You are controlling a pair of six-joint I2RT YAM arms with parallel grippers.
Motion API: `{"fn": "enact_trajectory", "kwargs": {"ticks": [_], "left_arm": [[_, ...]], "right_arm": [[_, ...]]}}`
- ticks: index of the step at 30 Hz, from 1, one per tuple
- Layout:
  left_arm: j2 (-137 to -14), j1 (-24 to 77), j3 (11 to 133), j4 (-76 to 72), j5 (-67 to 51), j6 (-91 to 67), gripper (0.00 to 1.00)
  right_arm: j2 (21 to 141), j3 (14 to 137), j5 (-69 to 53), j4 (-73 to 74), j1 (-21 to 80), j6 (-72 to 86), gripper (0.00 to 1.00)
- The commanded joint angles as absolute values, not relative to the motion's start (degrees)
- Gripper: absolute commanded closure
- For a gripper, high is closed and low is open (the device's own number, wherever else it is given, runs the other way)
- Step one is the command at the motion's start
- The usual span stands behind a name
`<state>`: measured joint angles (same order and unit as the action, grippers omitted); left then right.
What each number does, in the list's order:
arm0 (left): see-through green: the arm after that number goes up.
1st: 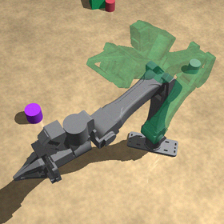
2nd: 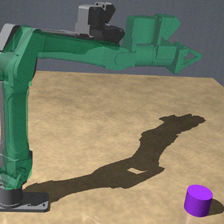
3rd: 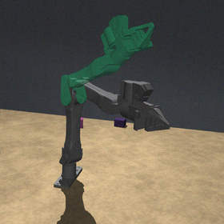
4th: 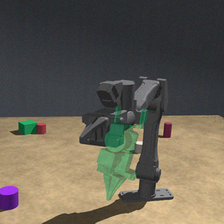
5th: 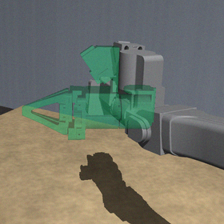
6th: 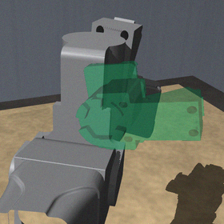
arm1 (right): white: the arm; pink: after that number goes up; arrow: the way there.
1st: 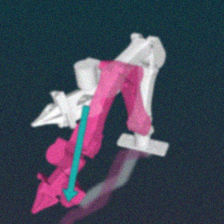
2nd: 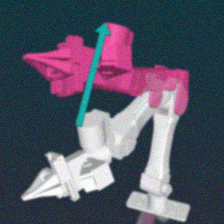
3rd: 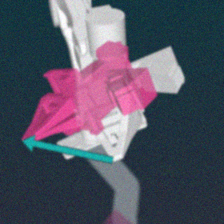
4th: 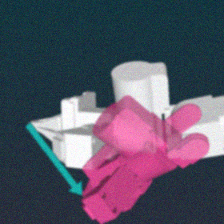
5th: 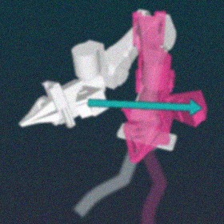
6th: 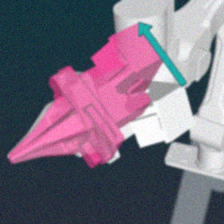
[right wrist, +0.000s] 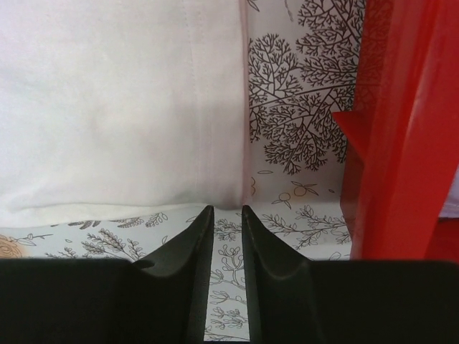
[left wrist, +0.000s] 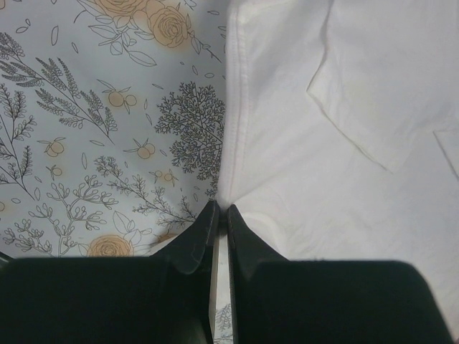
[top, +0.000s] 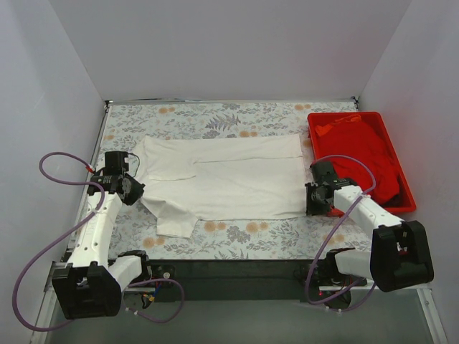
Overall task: Fold and stack the t-shirts
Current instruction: Fold the tshirt
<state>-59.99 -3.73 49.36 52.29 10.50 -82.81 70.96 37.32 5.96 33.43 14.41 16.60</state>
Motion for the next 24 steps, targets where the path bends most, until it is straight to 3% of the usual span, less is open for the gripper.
{"fn": "enact_trajectory", "kwargs": {"ticks": [1, 4, 7, 24], "left_arm": [[-58.2, -3.9, 51.1, 52.6, 10.7, -81.8, 1.0], [-58.0, -3.9, 50.9, 52.4, 10.3, -81.7, 1.0], [-57.7, -3.9, 50.7, 52.1, 10.0, -81.7, 1.0], [-57.0, -3.9, 49.7, 50.9, 8.3, -81.4, 1.0]], "right_arm": [[69.7, 35.9, 6.5, 34.2, 13.8, 17.1, 0.72], [69.1, 35.2, 6.2, 34.2, 13.4, 17.8, 0.71], [68.8, 34.5, 6.2, 34.2, 13.2, 17.8, 0.64], [61.9, 31.9, 6.6, 27.7, 10.0, 24.9, 0.68]]}}
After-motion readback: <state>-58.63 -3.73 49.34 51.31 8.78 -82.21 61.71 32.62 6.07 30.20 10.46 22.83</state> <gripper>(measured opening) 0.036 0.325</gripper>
